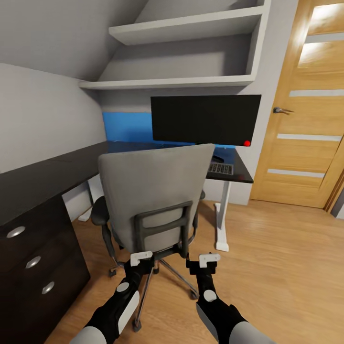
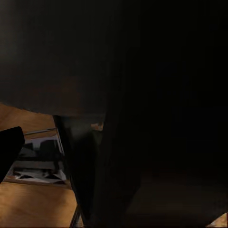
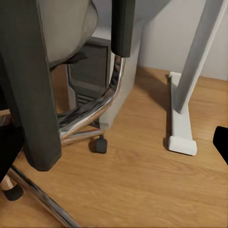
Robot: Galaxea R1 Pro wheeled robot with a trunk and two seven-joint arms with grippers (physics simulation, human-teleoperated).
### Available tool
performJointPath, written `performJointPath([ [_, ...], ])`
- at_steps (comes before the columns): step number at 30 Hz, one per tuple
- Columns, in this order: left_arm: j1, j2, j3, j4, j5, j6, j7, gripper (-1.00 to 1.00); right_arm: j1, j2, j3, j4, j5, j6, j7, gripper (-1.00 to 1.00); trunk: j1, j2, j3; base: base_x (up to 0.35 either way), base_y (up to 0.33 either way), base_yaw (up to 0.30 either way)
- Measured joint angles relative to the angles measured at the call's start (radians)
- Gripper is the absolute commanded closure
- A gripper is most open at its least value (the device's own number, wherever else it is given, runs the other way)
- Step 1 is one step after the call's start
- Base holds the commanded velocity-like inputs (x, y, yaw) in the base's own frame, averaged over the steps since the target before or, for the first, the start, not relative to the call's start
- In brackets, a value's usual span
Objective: In the bedroom, organize the workspace by keeping the computer under the desk, ensuring the monitor is on the desk, placing the keyboard on the desk next to the monitor, placing the mouse on the desk next to the keyboard, moving the folder from the swivel chair onto the desk next to the mouse, stacking the notebook on top of the folder with the pen on top of the notebook, and positioning the swivel chair next to the desk.
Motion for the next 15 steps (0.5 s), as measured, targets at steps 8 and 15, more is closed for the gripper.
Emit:
performJointPath([
  [8,0.000,0.000,0.000,0.000,0.000,0.000,0.001,-1.00,0.000,0.000,0.000,0.001,0.000,0.000,0.000,-1.00,0.000,0.000,0.000,0.004,0.008,0.000],
  [15,0.000,0.000,0.000,0.000,-0.001,0.000,0.001,-1.00,0.000,0.000,0.000,0.001,0.000,0.000,0.000,-1.00,0.000,0.000,0.000,0.000,0.000,0.000],
])
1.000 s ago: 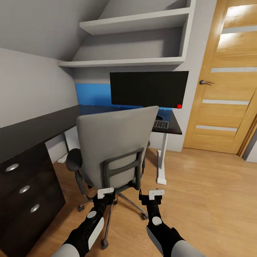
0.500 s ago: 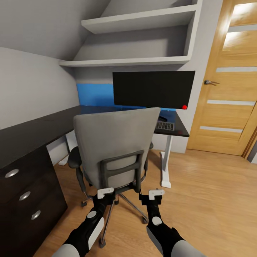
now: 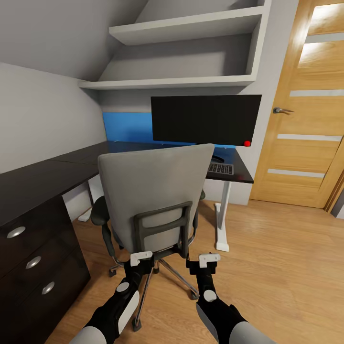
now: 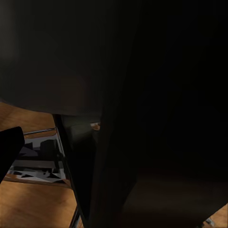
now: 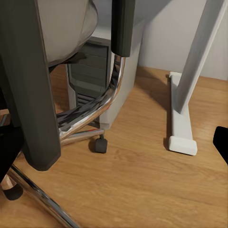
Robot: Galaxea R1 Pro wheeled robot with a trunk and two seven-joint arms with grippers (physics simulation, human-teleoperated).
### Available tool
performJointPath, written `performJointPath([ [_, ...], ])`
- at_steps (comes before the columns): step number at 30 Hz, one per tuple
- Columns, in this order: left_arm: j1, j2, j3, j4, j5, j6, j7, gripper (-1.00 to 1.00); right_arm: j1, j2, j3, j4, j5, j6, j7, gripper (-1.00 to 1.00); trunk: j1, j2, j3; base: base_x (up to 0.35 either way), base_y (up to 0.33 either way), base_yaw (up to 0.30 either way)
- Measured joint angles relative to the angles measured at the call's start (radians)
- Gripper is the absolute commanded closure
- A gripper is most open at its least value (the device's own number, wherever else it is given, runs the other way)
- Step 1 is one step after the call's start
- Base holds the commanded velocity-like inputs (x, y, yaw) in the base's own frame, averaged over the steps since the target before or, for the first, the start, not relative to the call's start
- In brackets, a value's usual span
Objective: In the bedroom, organize the workspace by keeping the computer under the desk, ensuring the monitor is on the desk, placing the keyboard on the desk next to the monitor, placing the mouse on the desk next to the keyboard, moving the folder from the swivel chair onto the desk next to the mouse, stacking the notebook on top of the folder with the pen on top of the notebook, and positioning the swivel chair next to the desk.
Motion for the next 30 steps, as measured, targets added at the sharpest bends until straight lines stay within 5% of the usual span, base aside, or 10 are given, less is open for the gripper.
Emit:
performJointPath([
  [22,0.000,0.000,0.000,0.000,0.001,0.000,-0.001,-1.00,0.000,0.000,0.000,0.000,0.000,0.000,0.000,-1.00,0.000,0.000,0.000,0.040,0.007,0.000],
  [30,0.000,0.000,0.001,0.000,0.000,0.000,-0.001,-1.00,0.000,-0.001,0.000,0.000,0.000,-0.002,0.000,-1.00,0.001,0.000,0.000,-0.219,0.000,0.000],
])
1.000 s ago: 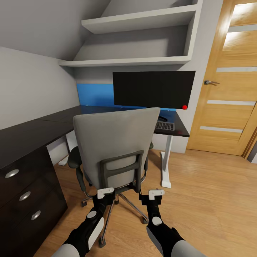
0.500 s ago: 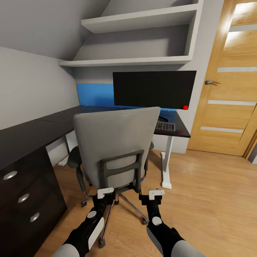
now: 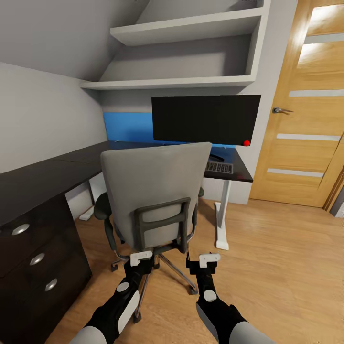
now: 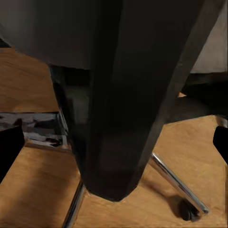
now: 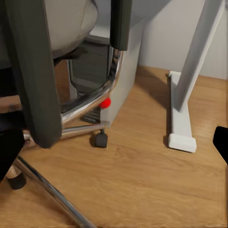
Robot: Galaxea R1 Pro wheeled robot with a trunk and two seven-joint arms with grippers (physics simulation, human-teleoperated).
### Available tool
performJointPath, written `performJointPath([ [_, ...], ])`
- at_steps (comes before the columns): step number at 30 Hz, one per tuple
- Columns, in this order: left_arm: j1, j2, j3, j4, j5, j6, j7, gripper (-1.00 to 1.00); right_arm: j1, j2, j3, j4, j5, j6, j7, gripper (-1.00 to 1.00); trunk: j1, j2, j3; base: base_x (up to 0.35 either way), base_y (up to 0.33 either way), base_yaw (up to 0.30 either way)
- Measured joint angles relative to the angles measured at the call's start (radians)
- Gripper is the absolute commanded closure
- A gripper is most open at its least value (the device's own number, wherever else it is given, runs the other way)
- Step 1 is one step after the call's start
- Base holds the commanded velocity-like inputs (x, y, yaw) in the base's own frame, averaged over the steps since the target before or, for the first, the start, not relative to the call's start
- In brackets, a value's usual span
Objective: In the bedroom, organize the workspace by keeping the computer under the desk, ensuring the monitor is on the desk, placing the keyboard on the desk next to the monitor, placing the mouse on the desk next to the keyboard, moving the folder from the swivel chair onto the desk next to the mouse, stacking the notebook on top of the folder with the pen on top of the notebook, and positioning the swivel chair next to the desk.
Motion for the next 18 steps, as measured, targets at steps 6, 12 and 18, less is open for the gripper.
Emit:
performJointPath([
  [6,0.000,0.000,0.000,0.000,0.000,0.000,0.000,-1.00,0.000,0.000,0.000,0.000,0.000,0.000,0.000,-1.00,0.000,0.000,0.000,-0.323,0.000,0.000],
  [12,0.000,0.000,0.000,0.000,0.000,0.000,0.000,-1.00,0.000,-0.001,0.000,0.000,0.000,0.000,0.000,-1.00,0.000,0.000,0.000,-0.332,0.000,0.000],
  [18,0.000,0.000,0.000,0.000,0.000,0.000,0.000,-1.00,0.000,-0.001,-0.001,0.000,0.000,-0.001,0.000,-1.00,0.000,0.000,0.000,-0.334,0.000,0.000],
])
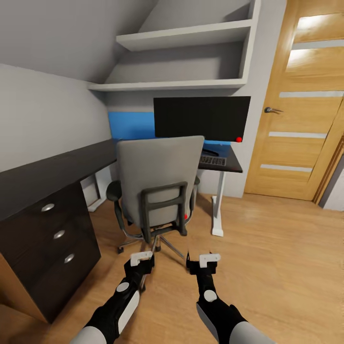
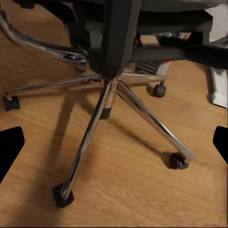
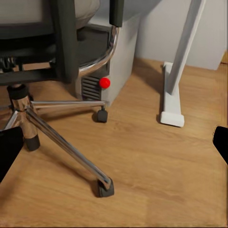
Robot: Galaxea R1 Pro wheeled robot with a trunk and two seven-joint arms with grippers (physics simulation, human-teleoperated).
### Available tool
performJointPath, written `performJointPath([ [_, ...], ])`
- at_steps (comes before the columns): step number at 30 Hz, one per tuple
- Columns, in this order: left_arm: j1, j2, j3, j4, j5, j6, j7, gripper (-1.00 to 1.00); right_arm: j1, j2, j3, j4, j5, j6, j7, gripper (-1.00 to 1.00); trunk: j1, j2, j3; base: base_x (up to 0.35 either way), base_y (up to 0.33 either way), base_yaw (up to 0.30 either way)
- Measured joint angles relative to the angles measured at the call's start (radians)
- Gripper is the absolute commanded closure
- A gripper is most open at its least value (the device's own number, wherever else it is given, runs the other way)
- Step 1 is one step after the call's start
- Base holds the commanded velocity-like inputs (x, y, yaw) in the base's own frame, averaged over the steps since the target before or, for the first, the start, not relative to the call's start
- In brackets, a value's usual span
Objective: In the bedroom, organize the workspace by keeping the computer under the desk, ensuring the monitor is on the desk, placing the keyboard on the desk next to the monitor, placing the mouse on the desk next to the keyboard, moving the folder from the swivel chair onto the desk next to the mouse, stacking the notebook on top of the folder with the pen on top of the notebook, and positioning the swivel chair next to the desk.
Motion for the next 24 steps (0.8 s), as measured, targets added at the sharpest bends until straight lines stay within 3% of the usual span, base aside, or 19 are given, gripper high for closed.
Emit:
performJointPath([
  [24,0.000,0.001,0.002,0.030,-0.002,-0.001,0.001,-1.00,0.000,-0.001,-0.001,0.000,0.000,-0.001,0.000,-1.00,0.000,0.000,0.000,-0.334,0.000,0.000],
])
